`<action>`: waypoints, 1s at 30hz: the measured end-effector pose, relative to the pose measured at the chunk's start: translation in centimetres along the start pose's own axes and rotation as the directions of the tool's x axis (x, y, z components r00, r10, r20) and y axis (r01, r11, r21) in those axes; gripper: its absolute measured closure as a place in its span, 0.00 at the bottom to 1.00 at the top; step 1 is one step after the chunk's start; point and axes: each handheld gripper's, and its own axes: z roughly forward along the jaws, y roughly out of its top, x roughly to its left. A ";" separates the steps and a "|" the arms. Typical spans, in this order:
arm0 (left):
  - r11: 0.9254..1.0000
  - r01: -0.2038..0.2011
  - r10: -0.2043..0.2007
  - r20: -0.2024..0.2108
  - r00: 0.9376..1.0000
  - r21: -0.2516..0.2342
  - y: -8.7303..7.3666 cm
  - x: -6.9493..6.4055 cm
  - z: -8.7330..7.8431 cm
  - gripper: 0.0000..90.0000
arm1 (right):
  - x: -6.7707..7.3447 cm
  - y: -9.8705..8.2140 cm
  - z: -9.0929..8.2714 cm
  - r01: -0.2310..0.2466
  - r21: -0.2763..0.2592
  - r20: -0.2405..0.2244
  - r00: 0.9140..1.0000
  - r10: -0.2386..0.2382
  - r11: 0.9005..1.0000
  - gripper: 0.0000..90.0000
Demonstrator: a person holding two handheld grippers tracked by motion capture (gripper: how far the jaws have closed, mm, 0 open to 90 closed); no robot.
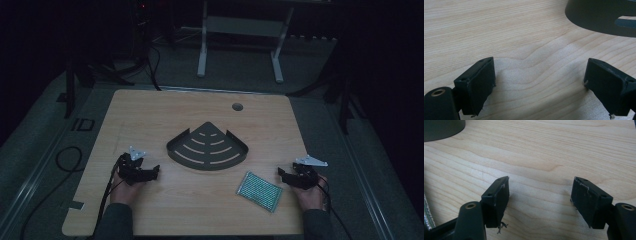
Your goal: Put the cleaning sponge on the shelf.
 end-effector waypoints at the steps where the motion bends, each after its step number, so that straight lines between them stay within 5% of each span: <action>1: 1.000 0.000 0.000 0.000 1.000 0.000 0.0 0.0 0.0 0.12 | 0.0 0.0 0.0 0.001 0.000 0.000 1.000 -0.001 1.000 0.33; 9: 1.000 -0.001 0.001 0.000 1.000 0.001 0.0 0.0 0.0 0.12 | -0.1 0.0 -0.1 0.002 0.002 -0.004 1.000 -0.002 1.000 0.39; 16: 1.000 0.000 0.000 0.000 1.000 0.000 0.0 0.0 0.0 0.12 | 0.3 0.3 -1.3 0.002 -0.049 -0.025 1.000 -0.003 0.999 0.67; 20: 1.000 0.000 0.000 0.000 1.000 0.001 0.0 0.0 0.0 0.12 | 1.0 0.7 -2.7 0.022 -0.091 -0.070 0.997 -0.028 0.996 0.92; 26: 1.000 0.000 0.000 0.000 1.000 0.001 0.0 0.0 0.0 0.12 | 3.1 0.8 -4.0 0.106 -0.108 -0.151 0.981 -0.122 0.988 1.00; 30: 1.000 0.000 0.000 0.000 1.000 0.001 0.0 0.0 0.0 0.12 | 4.8 0.8 -4.3 0.176 -0.113 -0.201 0.960 -0.196 0.978 1.00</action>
